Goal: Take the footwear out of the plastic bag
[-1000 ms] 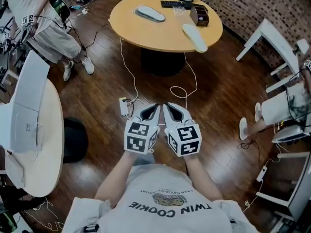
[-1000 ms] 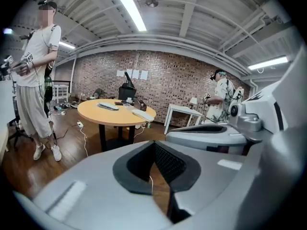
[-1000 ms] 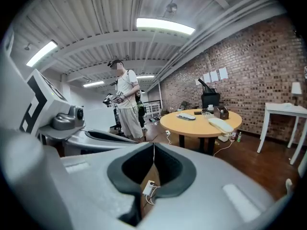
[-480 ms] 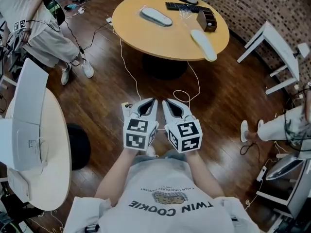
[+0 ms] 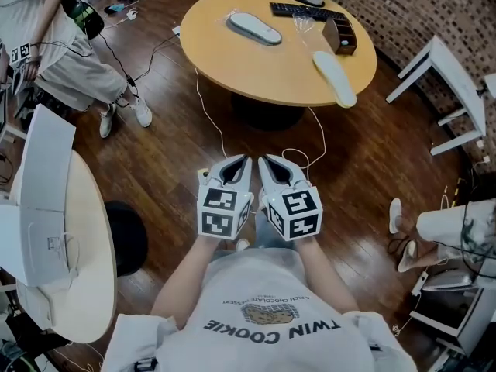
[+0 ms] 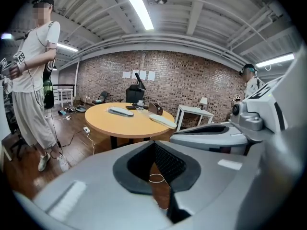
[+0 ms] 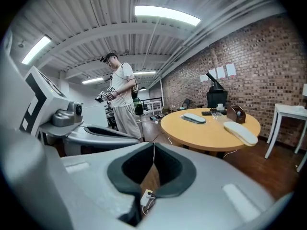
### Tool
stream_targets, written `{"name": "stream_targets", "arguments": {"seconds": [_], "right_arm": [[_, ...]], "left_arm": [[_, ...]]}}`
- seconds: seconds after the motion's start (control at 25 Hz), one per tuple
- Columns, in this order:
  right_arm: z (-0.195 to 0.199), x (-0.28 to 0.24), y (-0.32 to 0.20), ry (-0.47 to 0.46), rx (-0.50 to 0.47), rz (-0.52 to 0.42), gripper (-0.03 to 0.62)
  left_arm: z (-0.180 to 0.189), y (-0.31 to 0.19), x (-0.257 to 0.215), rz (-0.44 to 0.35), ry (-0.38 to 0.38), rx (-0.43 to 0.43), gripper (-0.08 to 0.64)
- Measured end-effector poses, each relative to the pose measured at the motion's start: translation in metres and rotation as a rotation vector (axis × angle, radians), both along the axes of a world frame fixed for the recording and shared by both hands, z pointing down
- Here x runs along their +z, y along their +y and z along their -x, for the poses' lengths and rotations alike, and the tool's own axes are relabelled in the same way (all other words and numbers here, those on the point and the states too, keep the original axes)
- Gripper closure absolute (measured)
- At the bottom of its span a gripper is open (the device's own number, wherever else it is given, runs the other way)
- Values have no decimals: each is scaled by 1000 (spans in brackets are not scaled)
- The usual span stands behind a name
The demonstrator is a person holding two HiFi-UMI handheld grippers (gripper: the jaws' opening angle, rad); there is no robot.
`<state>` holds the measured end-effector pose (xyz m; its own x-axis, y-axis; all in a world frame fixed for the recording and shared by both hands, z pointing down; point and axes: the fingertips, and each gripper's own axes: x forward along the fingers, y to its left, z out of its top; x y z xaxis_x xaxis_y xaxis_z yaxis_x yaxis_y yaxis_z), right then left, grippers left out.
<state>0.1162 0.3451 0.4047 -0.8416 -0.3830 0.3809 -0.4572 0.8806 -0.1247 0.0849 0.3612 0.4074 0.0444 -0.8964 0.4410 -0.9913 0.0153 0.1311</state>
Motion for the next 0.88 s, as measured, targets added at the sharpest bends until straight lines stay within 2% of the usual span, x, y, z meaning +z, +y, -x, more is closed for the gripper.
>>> {"name": "stream_targets", "arguments": {"seconds": [0.28,0.56,0.88], "right_arm": [[31,-1,-74,-6,-18,2,589],[56,10,-162,11,-52,22,589],[77,6,-244,-4,-81,25,589]], "left_arm": [[23,-74,0,8,-29,-1,554],[50,-162,6,19,-21,-45,554],[68,-247,3,21,-59,-75,554]]}}
